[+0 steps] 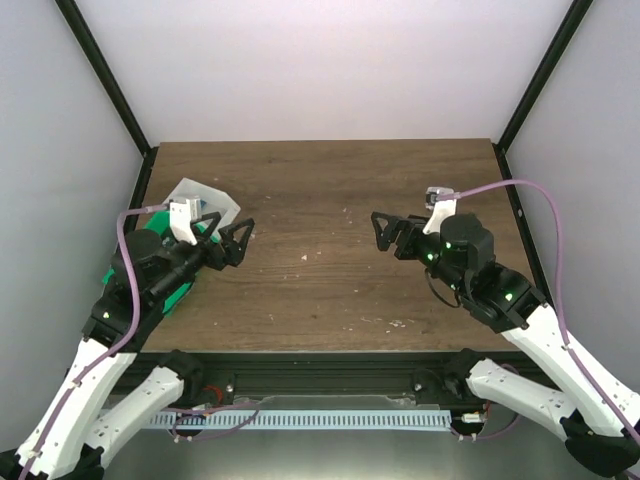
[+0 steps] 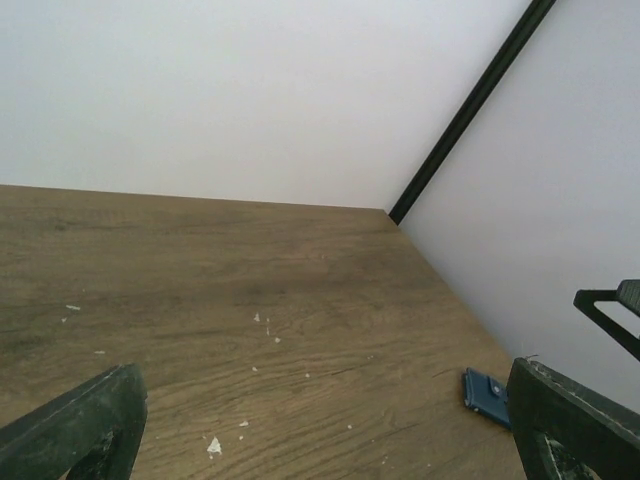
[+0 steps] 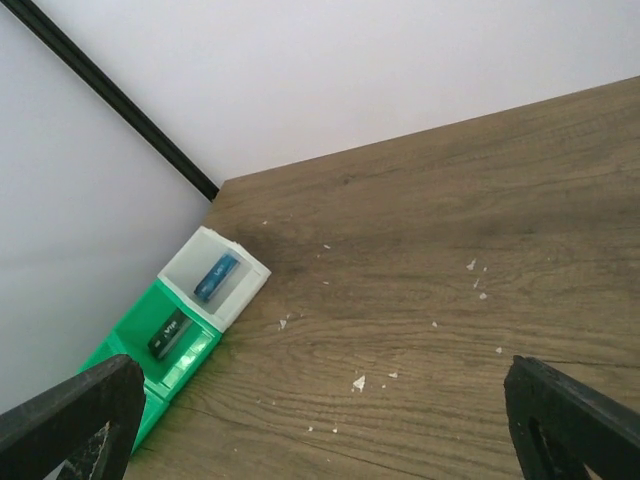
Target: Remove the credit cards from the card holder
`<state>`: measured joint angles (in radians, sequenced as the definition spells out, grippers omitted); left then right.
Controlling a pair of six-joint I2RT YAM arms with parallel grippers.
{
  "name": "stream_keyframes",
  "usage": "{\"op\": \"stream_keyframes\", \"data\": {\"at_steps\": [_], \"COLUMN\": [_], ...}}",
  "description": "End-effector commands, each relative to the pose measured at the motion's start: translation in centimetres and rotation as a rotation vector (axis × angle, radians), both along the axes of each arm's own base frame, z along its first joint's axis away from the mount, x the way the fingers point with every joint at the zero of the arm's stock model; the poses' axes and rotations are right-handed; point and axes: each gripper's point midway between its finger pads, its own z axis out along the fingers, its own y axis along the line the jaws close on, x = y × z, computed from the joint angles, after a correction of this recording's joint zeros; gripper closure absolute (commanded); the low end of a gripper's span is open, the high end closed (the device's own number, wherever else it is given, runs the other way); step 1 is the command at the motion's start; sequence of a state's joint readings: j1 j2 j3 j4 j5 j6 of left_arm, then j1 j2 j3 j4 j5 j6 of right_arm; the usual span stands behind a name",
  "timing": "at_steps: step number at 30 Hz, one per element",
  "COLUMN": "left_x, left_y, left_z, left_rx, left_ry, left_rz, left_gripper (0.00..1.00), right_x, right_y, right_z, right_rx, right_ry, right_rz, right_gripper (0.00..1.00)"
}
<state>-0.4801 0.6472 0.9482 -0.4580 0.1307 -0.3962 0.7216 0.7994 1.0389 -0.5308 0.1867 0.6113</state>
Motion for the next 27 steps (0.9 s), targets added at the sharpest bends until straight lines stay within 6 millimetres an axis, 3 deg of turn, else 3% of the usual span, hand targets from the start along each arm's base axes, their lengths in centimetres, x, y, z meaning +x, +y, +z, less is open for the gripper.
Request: {"op": "stream_keyframes", "data": {"at_steps": [1, 8, 15, 22, 27], "left_x": [0.0, 1.1, 3.9, 6.2, 6.6], "left_y": [0.4, 0.3, 0.3, -0.3, 0.3], "left_z": [1.3, -0.3, -6.1, -11.4, -11.6], "left_rx": [-0.017, -0.003, 0.035, 0.113, 0.152], "left_ry": [-0.044, -0.007, 0.145, 0.304, 0.289], "left_rz": [0.017, 0.042, 0.126, 0.159, 0.178], "left_gripper": [0.0, 0.0, 0.0, 0.0, 0.0], "right_x": [-0.1, 0.3, 2.5, 5.6, 5.9], "right_y": [0.3, 0.2, -2.1, -7.2, -11.4], "right_z": [-0.2, -2.2, -7.1, -13.5, -18.5], "right_rx": [0.017, -0.006, -0.114, -0.224, -0.153], "right_ry": [0.001, 0.036, 0.149, 0.347, 0.525], "right_rz": [0.007, -0.016, -0.218, -0.432, -0.561], "right_gripper": [0.0, 0.0, 0.01, 0.12, 0.18]}}
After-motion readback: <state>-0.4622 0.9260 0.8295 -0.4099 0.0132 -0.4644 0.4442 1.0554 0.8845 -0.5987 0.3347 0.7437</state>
